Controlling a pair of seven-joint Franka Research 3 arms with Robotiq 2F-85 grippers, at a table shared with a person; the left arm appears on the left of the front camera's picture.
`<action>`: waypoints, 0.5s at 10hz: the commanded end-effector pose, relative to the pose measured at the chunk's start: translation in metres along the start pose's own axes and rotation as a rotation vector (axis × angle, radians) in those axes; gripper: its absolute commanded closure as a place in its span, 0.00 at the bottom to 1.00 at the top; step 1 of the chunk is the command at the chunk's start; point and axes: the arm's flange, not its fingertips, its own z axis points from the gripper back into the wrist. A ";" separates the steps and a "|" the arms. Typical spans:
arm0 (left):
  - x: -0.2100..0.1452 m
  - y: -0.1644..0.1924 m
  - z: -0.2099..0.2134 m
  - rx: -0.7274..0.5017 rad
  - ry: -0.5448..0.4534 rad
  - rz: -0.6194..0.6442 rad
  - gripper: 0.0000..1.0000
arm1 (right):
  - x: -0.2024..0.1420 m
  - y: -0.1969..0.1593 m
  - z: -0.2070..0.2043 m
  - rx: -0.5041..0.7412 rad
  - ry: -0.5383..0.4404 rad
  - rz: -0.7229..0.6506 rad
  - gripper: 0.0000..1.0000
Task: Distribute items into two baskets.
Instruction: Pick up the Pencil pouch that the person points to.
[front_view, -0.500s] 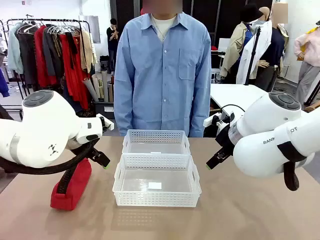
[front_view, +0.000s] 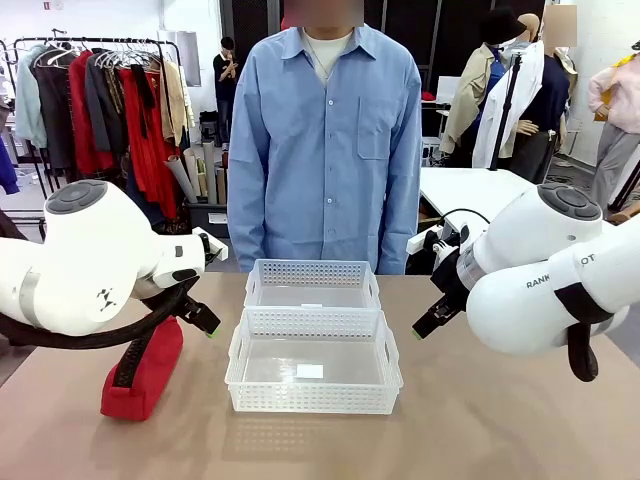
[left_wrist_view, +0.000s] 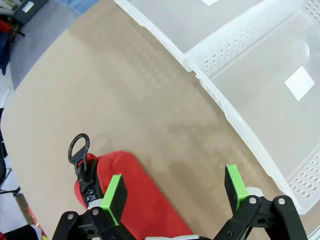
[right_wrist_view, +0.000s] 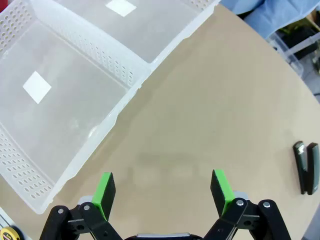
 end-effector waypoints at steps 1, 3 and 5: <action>0.000 0.000 0.000 0.000 -0.001 0.000 0.00 | 0.000 0.000 0.000 0.000 0.000 0.000 0.00; 0.000 0.000 0.000 0.000 -0.001 0.000 0.00 | 0.000 0.000 0.000 0.000 0.000 0.000 0.00; 0.000 0.000 0.000 0.000 -0.001 0.000 0.00 | 0.000 0.000 0.000 0.000 0.000 0.000 0.00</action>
